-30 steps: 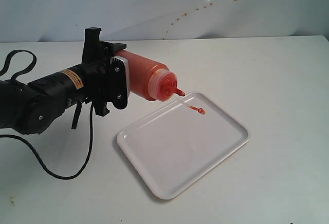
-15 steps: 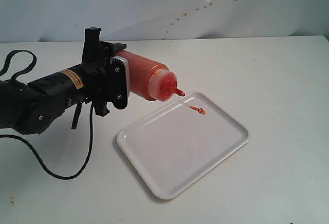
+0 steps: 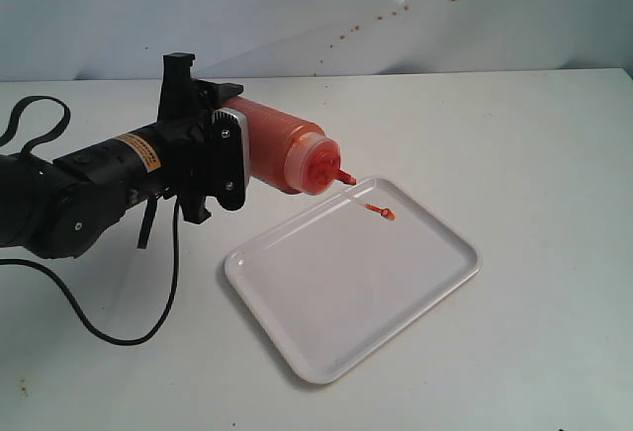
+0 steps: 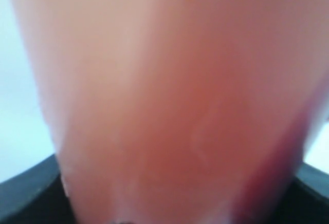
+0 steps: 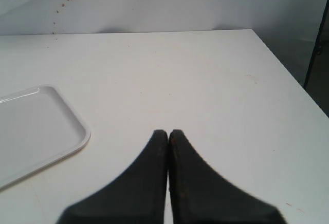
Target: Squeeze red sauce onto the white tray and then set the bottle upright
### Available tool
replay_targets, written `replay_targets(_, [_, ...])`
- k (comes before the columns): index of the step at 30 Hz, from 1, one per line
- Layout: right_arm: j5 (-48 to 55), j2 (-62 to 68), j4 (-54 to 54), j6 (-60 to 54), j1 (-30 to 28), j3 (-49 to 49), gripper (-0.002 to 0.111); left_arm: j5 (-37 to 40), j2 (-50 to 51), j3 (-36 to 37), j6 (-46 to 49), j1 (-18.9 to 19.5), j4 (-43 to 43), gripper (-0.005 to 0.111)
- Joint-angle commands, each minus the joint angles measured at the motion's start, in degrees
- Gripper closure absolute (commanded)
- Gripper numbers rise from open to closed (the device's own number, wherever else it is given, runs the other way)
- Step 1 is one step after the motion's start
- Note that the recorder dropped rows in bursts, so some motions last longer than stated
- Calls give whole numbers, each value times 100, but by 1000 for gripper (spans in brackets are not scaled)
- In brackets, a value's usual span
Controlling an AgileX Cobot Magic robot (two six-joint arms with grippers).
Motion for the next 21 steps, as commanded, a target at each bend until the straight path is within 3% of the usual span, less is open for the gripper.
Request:
replay_targets(1, [-70, -30, -54, -15, 13, 20, 108, -383, -117, -16, 87, -29, -92, 107])
replay_targets(13, [-2255, -30, 1074, -15, 13, 20, 108, -648, -117, -16, 393, -29, -92, 107])
replay_targets(21, [-2514, -30, 1158, -15, 13, 20, 108, -648, -105, -16, 394, -29, -137, 107])
